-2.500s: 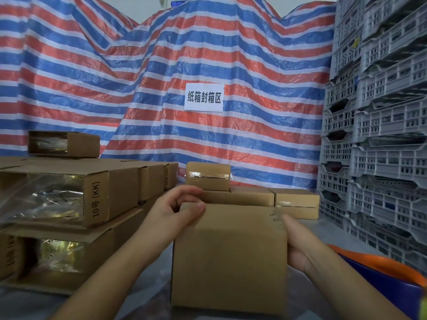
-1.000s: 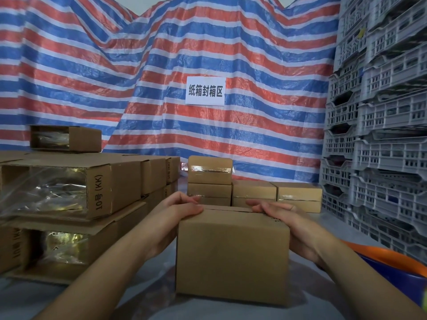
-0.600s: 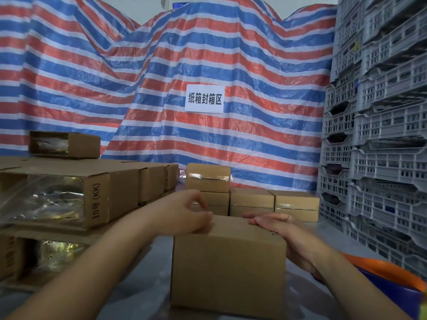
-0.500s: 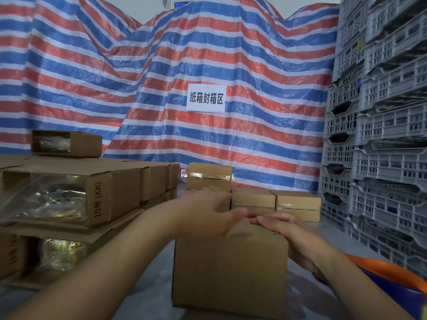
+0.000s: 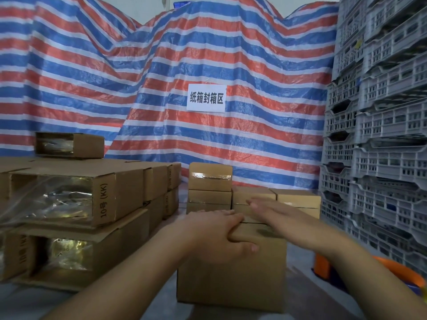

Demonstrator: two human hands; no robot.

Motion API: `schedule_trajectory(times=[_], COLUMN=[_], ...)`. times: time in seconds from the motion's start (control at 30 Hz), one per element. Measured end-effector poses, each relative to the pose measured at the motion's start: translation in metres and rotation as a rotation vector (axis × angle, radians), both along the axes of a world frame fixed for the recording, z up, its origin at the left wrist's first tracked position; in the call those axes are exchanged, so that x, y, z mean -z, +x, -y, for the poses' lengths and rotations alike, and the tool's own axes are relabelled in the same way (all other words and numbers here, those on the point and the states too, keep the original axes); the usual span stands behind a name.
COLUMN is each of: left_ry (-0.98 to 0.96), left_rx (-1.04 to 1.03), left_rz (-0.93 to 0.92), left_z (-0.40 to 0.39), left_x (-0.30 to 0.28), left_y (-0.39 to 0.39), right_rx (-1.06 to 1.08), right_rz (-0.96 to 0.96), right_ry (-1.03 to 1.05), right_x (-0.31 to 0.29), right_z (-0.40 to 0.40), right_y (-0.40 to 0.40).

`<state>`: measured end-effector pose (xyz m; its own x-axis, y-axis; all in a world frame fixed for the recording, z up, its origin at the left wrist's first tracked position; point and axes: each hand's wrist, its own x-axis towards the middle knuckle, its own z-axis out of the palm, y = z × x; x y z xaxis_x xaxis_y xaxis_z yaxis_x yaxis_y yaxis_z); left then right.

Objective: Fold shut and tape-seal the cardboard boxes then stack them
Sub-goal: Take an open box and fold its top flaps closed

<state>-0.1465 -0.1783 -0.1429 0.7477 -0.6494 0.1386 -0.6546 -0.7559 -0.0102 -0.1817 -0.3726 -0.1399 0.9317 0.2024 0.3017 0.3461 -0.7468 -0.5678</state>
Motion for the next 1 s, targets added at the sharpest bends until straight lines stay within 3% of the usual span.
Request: schedule_trajectory(times=[0.1,0.23,0.33,0.4,0.5,0.6,0.7,1.0], left_ry=[-0.043,-0.061,-0.073,-0.046,-0.049,-0.053,-0.046,-0.041], left_rx=[0.019,0.012,-0.002,-0.030,-0.039,-0.024,-0.034,-0.022], left_rz=[0.006,-0.002,-0.058,-0.076,-0.094,-0.096,-0.098,-0.136], left_z=[-0.001,-0.001,-0.001,0.000,0.000,0.000,-0.001,-0.002], left_x=[0.002,0.002,0.002,0.000,-0.001,0.000,0.001,-0.002], left_y=[0.000,0.001,0.003,0.005,0.006,0.005,0.004,0.001], right_rx=[-0.010,0.038,0.014,0.150,0.564,0.758,0.837,0.883], right_rz=[0.003,-0.007,-0.062,-0.017,0.098,-0.126,-0.274,-0.166], right_ry=[-0.367,-0.387,-0.250,-0.183,-0.385,-0.670,-0.827,-0.641], right_x=[0.003,0.001,-0.003,-0.007,-0.010,0.006,0.031,0.070], right_z=[-0.014,-0.024,-0.020,-0.006,0.033,0.074,0.106,0.131], right_y=[-0.008,-0.016,-0.020,-0.018,-0.012,-0.011,-0.016,-0.019])
